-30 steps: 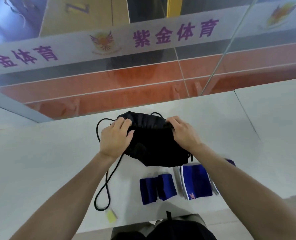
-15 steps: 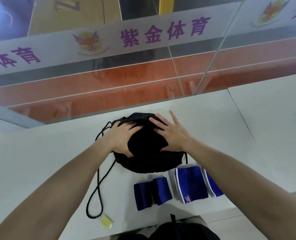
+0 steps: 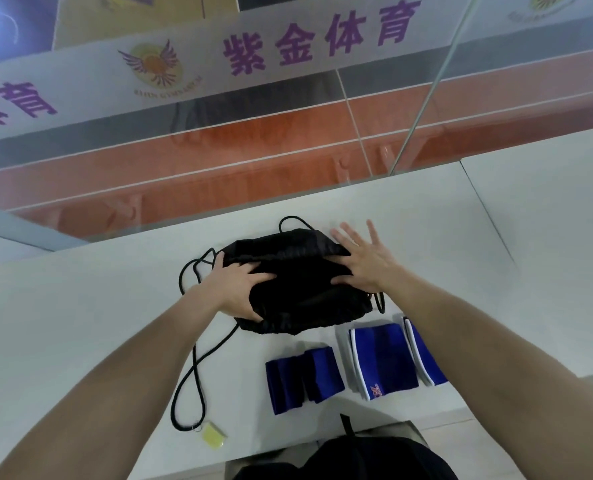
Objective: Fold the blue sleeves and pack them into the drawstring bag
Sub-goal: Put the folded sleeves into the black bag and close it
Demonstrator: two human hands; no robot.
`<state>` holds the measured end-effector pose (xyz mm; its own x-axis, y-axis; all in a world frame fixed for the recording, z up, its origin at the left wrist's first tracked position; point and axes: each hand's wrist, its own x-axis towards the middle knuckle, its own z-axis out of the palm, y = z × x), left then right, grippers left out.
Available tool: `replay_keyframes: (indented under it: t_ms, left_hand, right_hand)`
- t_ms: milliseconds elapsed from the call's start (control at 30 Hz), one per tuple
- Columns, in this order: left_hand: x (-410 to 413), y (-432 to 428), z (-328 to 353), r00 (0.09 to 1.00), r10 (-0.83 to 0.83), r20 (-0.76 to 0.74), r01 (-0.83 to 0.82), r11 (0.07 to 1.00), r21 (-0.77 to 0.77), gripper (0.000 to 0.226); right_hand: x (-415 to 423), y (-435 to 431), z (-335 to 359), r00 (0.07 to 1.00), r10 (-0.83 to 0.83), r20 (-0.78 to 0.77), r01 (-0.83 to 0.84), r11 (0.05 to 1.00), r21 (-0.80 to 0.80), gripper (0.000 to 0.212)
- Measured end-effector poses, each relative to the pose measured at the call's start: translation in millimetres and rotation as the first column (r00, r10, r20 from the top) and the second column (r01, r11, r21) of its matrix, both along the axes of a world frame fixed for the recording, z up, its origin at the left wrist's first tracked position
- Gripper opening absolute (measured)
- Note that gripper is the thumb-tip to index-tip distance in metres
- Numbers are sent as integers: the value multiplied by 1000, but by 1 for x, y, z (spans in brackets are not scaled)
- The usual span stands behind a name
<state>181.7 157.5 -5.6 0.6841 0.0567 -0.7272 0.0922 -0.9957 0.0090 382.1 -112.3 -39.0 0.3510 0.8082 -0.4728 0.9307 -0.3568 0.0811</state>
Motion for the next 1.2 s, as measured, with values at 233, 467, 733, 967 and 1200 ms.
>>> replay_keyframes:
  t_ms: [233,467,733,967,1200]
  left_hand:
    - [0,-21,16,901,-239,362,197,969,150,71]
    - [18,-61,8,996,-5,83,14,994,-113,92]
    - [8,-43,23,982,-2,187,11,999,-46,59]
    - [19,-41,24,868,364,337,-281,921,-270,82]
    - [-34,-53,52,516,583,628,-410,812,-416,24]
  right_hand:
    - [-2,22,5,961,-172,-215,187,981,48,87]
    - [-12,33,18,892,-345,-291,402,900,166,53]
    - [-13,21,19,885,-405,-229,457,851,259,44]
    - [-37,5,48,967,-140,-211,240,770,591,30]
    - [-81,-19,78,886,-153,-438,447,534,718,17]
